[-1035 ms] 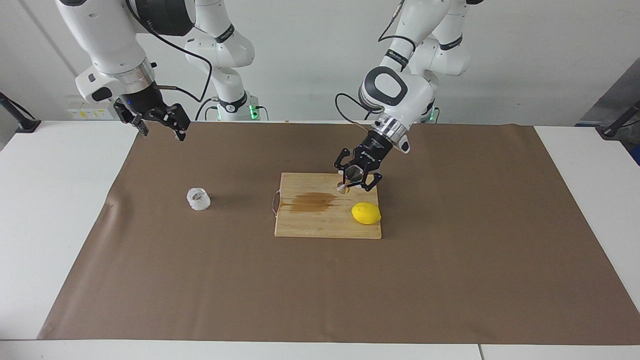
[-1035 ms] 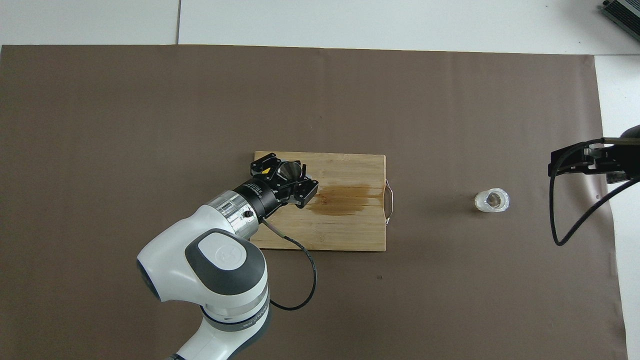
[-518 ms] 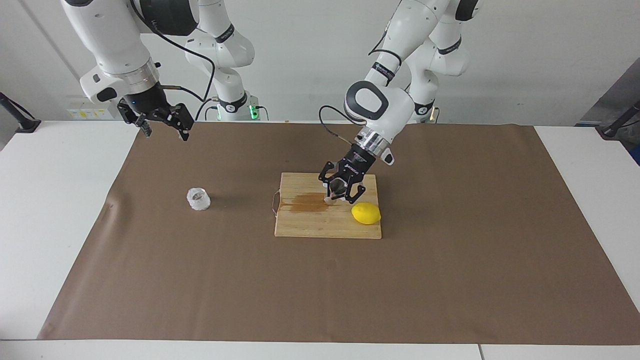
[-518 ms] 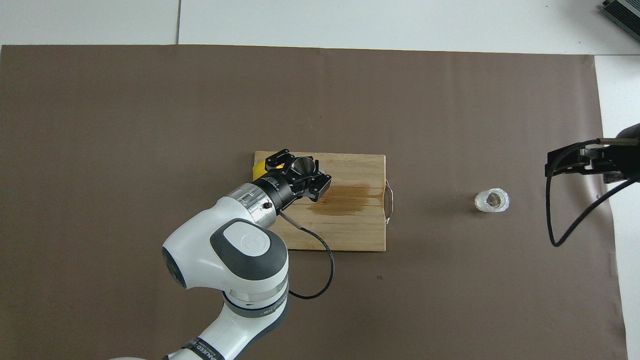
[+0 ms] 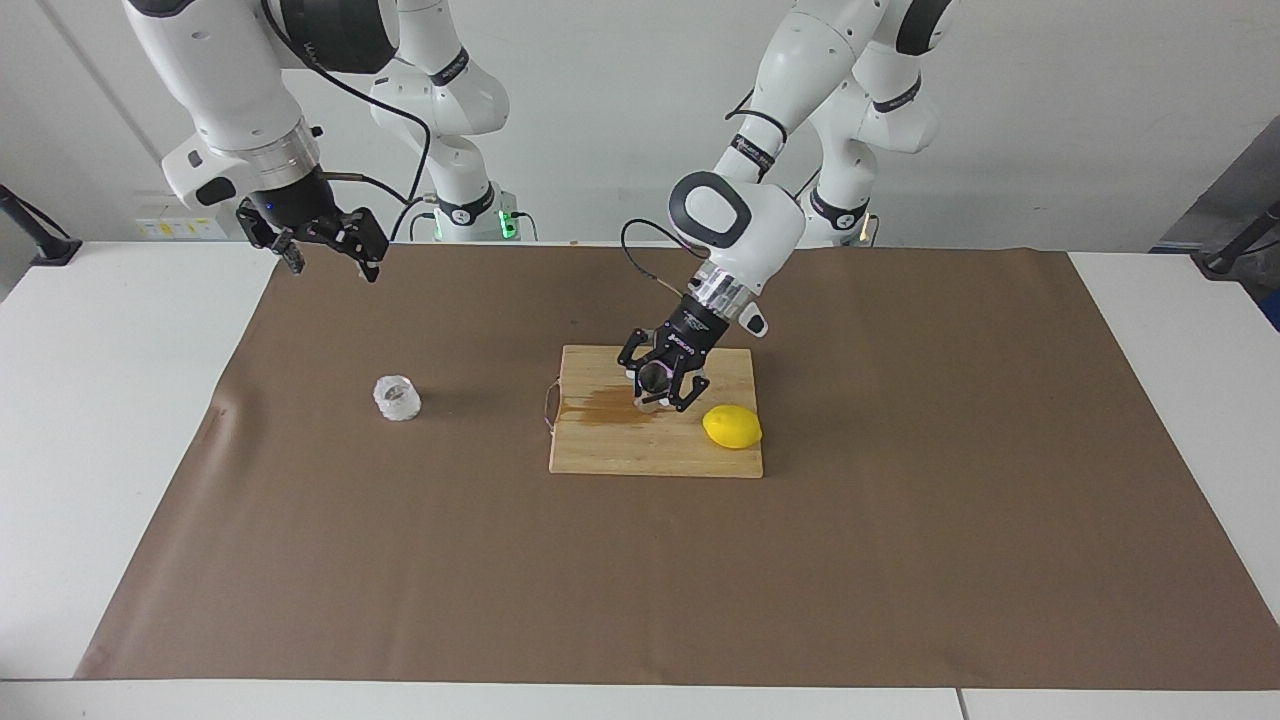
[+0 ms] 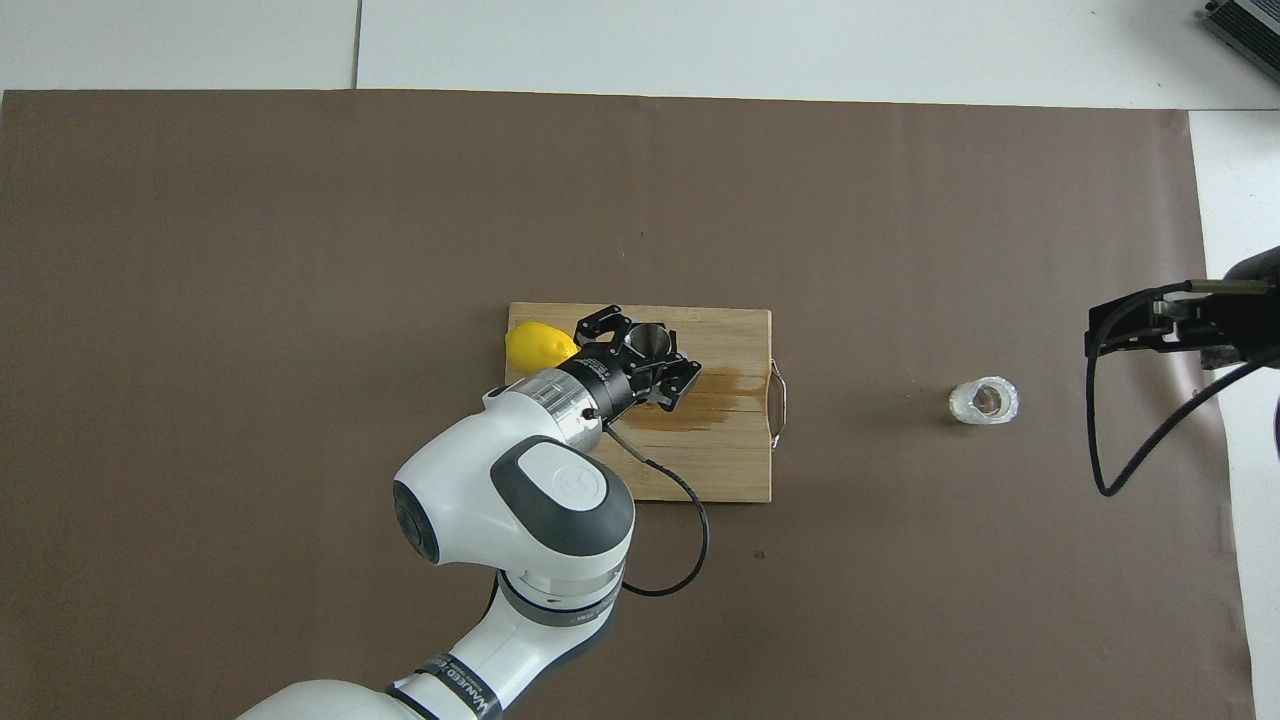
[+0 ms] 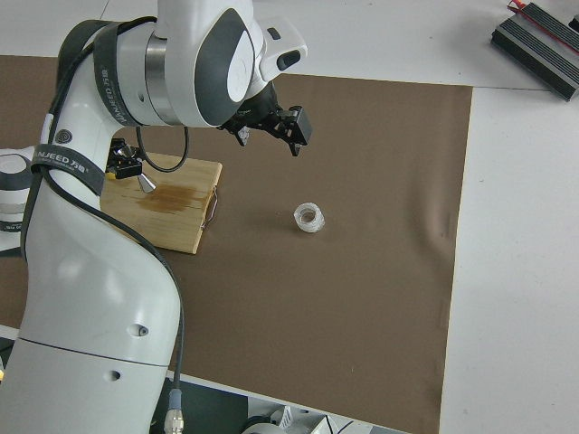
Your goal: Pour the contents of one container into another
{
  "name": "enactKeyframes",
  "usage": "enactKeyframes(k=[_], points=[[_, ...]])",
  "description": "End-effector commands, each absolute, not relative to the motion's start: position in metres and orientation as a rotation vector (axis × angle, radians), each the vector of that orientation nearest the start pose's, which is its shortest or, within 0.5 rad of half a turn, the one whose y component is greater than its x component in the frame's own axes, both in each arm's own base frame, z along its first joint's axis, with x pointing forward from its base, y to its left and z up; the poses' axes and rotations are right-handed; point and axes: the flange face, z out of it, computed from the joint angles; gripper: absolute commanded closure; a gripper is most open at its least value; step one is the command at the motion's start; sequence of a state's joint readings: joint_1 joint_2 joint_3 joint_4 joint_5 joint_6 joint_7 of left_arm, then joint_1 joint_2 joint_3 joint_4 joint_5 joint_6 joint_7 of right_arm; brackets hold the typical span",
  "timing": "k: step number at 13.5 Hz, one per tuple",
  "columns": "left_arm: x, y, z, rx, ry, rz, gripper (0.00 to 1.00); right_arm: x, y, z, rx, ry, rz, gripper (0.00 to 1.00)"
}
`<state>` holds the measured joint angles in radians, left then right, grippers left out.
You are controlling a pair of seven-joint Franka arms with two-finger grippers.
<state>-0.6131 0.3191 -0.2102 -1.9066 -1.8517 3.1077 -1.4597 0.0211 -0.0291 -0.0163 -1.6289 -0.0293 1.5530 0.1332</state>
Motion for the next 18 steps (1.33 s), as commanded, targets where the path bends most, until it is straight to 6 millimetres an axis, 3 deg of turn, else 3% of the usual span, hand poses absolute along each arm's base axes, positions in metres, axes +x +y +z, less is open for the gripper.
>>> enactKeyframes(k=[1,15,18], points=[[0.473,-0.396,0.348,0.724,2.172,-0.619,1.00,0.533,-0.001,0.612,-3.161,0.170,0.088,0.00],[0.467,-0.407,0.332,0.788,2.180,-0.607,0.99,0.533,0.002,0.613,-3.162,0.107,0.081,0.00],[0.467,-0.405,0.330,0.792,2.182,-0.603,0.82,0.533,0.002,0.613,-3.162,0.107,0.081,0.00]])
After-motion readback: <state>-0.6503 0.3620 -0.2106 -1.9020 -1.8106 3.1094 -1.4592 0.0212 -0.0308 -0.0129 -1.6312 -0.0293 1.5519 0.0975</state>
